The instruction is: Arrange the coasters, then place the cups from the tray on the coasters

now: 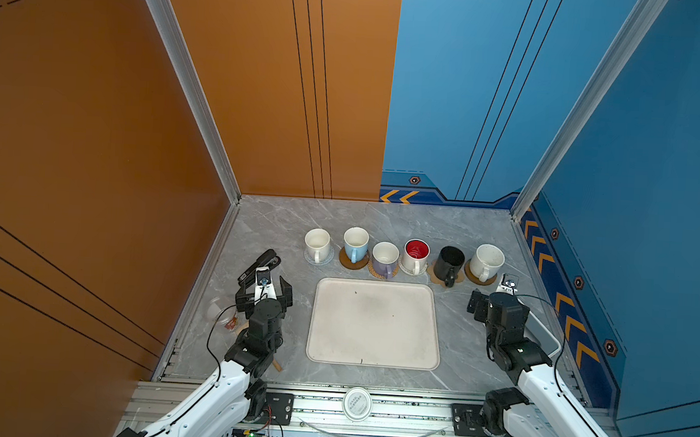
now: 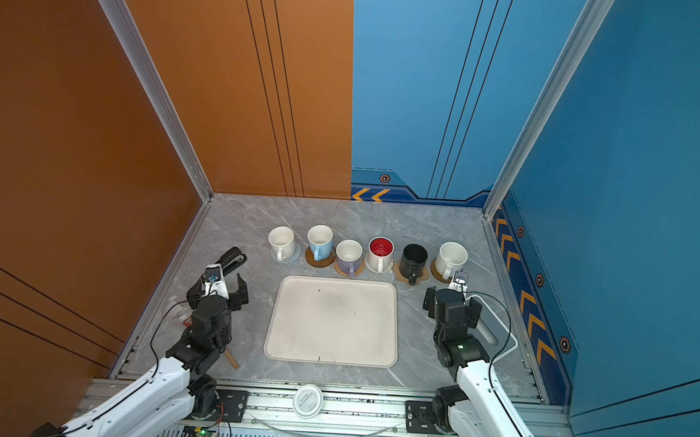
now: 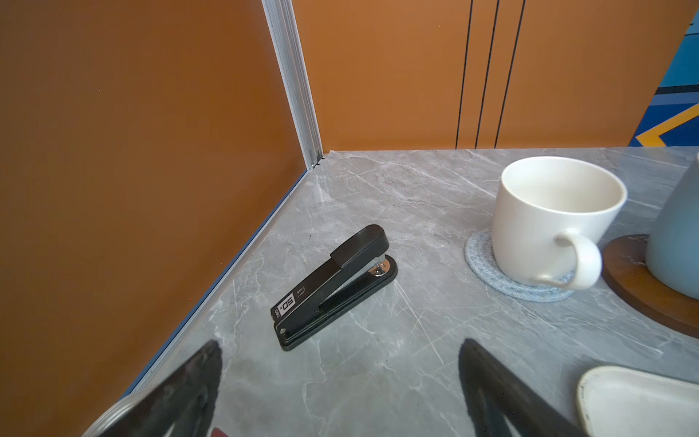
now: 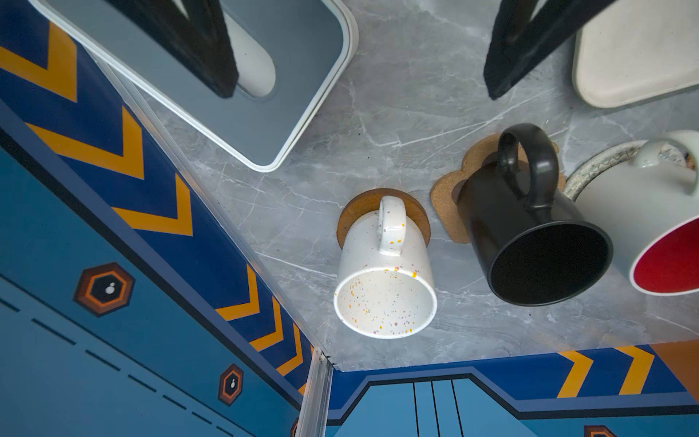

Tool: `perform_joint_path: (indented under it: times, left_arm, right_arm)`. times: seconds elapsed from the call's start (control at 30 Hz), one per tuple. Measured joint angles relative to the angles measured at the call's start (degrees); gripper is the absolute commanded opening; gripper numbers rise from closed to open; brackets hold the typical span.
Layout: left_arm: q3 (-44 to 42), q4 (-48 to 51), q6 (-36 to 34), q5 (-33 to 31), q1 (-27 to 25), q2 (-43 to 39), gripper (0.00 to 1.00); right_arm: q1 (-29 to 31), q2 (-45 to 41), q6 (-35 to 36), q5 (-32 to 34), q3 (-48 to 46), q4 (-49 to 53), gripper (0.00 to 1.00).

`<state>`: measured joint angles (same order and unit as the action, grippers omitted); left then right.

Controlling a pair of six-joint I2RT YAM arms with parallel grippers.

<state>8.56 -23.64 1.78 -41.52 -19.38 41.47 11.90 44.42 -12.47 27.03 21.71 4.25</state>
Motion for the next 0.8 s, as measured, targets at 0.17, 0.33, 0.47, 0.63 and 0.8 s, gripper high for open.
perform_joint_path:
  times: [0.17, 0.33, 0.47, 0.63, 0.8]
  left_arm:
    - [-1.3, -5.6, 0.4, 6.3, 5.2, 5.4, 0.98]
    - [-1.8, -10.3, 0.6, 11.3, 8.5, 12.0, 0.98]
    - [-1.7, -15.2, 0.6, 14.8, 10.9, 17.2, 0.98]
    - [-0.5, -20.4, 0.6, 17.9, 13.2, 24.1, 0.98]
    - [1.7, -26.2, 0.6, 20.4, 14.3, 30.8, 0.98]
  right_arm:
    - [-1.1, 4.3, 1.6, -1.1, -2.1, -6.8, 1.0]
    - [-2.0, 8.6, 3.3, -1.8, -4.7, -14.5, 1.0]
    - [-2.8, 12.3, 4.0, -2.8, -5.9, -20.7, 1.0]
    - [-4.0, 17.0, 5.1, -3.6, -5.9, -27.4, 1.0]
    - [-5.4, 21.5, 5.7, -4.8, -5.9, -32.4, 1.0]
